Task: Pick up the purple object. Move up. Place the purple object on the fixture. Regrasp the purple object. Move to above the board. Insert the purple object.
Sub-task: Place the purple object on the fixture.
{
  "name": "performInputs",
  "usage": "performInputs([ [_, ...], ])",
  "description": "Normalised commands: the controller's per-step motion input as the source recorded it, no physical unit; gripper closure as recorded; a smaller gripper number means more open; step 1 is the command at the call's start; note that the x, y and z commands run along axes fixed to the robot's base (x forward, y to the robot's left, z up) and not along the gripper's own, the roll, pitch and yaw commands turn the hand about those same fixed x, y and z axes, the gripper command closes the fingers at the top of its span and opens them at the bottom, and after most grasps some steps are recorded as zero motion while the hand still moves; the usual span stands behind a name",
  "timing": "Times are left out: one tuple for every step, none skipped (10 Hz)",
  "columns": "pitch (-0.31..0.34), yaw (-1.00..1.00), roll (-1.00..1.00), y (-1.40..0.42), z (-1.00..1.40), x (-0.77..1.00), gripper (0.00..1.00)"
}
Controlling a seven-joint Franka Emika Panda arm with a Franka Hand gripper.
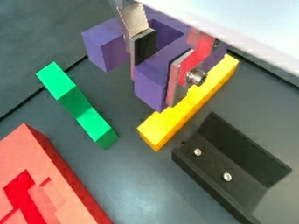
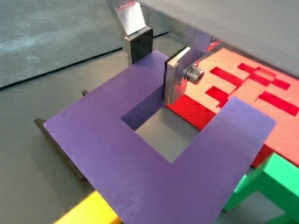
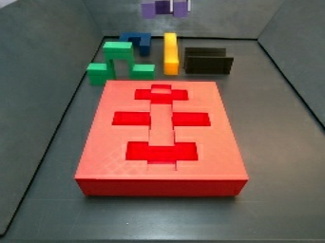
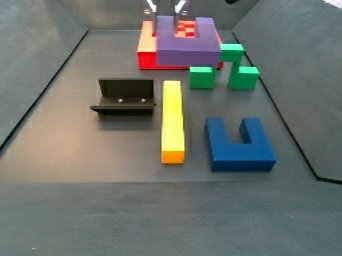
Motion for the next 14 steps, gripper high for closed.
performInputs([
  [0.243, -0.07, -0.19, 0.05, 0.00, 1.00, 1.00],
  [0.257, -0.11, -0.20, 0.10, 0.00, 1.00, 1.00],
  [0.000, 0.10, -0.15, 0.15, 0.00, 0.29, 1.00],
  [0.000, 0.00, 0.00, 0.00, -0.03, 0.00, 1.00],
  [0.183, -0.03, -0.15, 0.00, 0.00, 0.38, 1.00],
  [0.291, -0.05, -0.73, 0.11, 0.13, 0.77, 1.00],
  [0.203, -0.04, -0.99, 0.03, 0.15, 0.72, 1.00],
  [0.169, -0.03, -1.00, 0.00, 0.08, 0.70, 1.00],
  [0.151, -0.01, -1.00, 0.00, 0.00, 0.68, 1.00],
  [0.163, 0.00, -1.00, 0.00, 0.00, 0.69, 1.00],
  [0.229, -0.06, -1.00, 0.00, 0.00, 0.71, 1.00],
  [0.283, -0.03, -0.96, 0.00, -0.01, 0.72, 1.00],
  [0.334, -0.01, -0.86, 0.00, -0.09, 0.70, 1.00],
  [0.337, 0.00, -0.68, 0.00, -0.19, 0.64, 1.00],
])
